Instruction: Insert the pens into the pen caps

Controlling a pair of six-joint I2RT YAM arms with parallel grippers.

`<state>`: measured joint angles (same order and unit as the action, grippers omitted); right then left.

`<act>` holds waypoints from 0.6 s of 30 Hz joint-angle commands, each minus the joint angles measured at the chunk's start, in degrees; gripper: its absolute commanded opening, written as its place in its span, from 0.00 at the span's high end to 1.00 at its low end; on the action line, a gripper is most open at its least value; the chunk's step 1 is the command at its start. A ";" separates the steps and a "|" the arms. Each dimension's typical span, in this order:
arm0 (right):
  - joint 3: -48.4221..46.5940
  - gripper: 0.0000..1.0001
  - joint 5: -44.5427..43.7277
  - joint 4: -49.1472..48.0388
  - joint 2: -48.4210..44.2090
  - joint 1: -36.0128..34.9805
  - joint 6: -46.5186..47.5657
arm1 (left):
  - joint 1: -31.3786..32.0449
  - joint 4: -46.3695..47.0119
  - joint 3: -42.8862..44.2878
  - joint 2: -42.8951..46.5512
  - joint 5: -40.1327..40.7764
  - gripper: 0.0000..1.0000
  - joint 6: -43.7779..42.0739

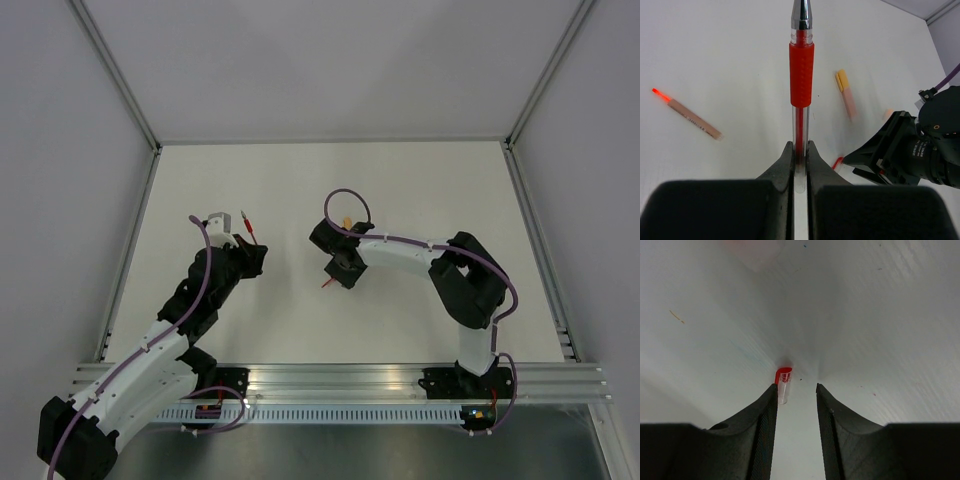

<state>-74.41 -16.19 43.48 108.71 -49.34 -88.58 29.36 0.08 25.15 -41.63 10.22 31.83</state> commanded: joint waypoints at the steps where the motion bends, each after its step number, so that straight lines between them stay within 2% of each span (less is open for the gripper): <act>1: -2.93 0.58 -0.42 0.02 1.59 -0.14 -1.86 | -0.01 0.89 -0.19 0.41 0.68 0.98 -1.51; 10: -4.69 0.58 0.10 -1.03 4.32 -0.05 -0.99 | -0.01 0.80 -0.19 0.67 0.68 0.98 -1.51; 18: -4.69 0.66 0.72 0.90 5.47 0.12 -1.34 | -0.01 0.80 -0.27 0.85 0.68 0.98 -1.34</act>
<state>-77.76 -15.90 42.63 113.12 -49.28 -88.75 29.36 0.05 25.10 -41.56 10.26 31.83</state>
